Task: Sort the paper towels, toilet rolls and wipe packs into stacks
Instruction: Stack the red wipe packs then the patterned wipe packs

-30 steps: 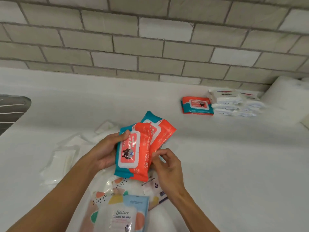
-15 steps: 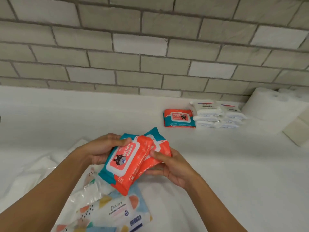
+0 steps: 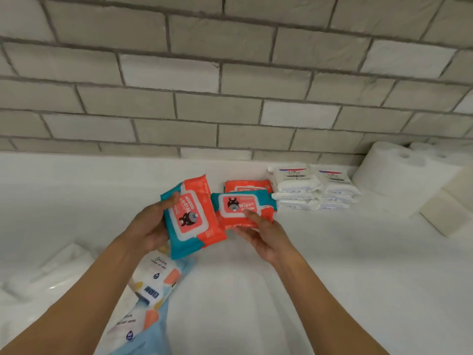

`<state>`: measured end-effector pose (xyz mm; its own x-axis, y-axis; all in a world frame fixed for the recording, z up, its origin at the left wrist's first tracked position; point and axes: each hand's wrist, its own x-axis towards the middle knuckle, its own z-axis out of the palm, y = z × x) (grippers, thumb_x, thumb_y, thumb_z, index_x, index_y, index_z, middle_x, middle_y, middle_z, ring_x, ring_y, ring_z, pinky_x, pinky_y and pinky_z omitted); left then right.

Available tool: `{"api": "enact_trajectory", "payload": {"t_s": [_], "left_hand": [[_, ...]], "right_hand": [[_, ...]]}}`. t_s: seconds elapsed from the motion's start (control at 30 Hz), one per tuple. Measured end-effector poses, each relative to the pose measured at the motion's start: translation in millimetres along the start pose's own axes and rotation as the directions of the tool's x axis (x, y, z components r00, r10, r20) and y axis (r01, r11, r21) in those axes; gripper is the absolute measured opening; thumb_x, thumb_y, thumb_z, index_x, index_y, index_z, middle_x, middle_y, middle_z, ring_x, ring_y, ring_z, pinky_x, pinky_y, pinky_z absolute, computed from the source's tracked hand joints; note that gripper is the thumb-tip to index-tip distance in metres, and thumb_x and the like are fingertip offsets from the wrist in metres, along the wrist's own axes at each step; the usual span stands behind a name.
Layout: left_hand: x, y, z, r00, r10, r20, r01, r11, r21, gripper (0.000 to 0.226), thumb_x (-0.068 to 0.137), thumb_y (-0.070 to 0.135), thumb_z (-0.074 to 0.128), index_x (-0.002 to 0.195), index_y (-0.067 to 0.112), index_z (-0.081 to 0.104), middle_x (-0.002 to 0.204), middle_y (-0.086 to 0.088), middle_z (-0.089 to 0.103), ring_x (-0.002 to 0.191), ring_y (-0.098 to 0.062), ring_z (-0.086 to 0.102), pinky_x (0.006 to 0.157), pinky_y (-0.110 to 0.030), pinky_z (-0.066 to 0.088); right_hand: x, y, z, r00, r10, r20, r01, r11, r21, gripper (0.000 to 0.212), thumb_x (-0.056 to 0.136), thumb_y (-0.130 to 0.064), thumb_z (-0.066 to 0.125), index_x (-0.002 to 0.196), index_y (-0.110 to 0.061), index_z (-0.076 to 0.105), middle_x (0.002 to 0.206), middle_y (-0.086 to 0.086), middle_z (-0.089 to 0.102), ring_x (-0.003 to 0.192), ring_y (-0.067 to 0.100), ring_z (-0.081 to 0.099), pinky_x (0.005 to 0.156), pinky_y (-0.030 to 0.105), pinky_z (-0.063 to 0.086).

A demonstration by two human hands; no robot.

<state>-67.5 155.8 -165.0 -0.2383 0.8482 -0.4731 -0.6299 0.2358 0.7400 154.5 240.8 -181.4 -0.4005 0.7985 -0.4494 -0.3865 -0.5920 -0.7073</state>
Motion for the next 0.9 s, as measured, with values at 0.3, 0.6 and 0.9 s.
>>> {"api": "enact_trajectory", "payload": {"t_s": [0.3,0.6,0.9], "left_hand": [[43,-13,14,0.998,0.022,-0.058,-0.028,0.995,-0.098,0.050,0.086,0.026,0.067,0.133,0.013,0.055,0.126,-0.015,0.065,0.114,-0.033,0.063,0.069,-0.047,0.060],[57,-24,26,0.998,-0.004,-0.065,-0.001,0.997,-0.075,0.046,0.088,0.025,0.065,0.131,0.015,0.056,0.123,-0.014,0.066,0.107,-0.031,0.065,0.064,-0.045,0.061],[52,-16,31,0.997,0.043,-0.065,-0.048,0.995,-0.084,0.040,0.088,0.025,0.066,0.127,0.018,0.058,0.118,-0.011,0.068,0.102,-0.029,0.068,0.065,-0.044,0.061]], "right_hand": [[64,-31,1,0.986,0.033,-0.162,-0.028,0.999,0.033,0.033,0.085,-0.002,0.071,0.115,-0.002,0.056,0.102,0.018,0.070,0.086,0.027,0.071,0.063,0.040,0.062],[95,-36,5,0.905,-0.087,-0.417,0.017,0.985,-0.169,0.041,0.070,-0.029,0.086,0.090,-0.021,0.051,0.106,0.009,0.067,0.092,0.026,0.070,0.078,0.037,0.061],[83,-31,0,0.864,-0.082,-0.496,0.087,0.996,-0.014,0.036,0.074,-0.031,0.081,0.098,-0.016,0.058,0.087,0.009,0.071,0.063,0.016,0.071,0.058,0.028,0.061]]}}
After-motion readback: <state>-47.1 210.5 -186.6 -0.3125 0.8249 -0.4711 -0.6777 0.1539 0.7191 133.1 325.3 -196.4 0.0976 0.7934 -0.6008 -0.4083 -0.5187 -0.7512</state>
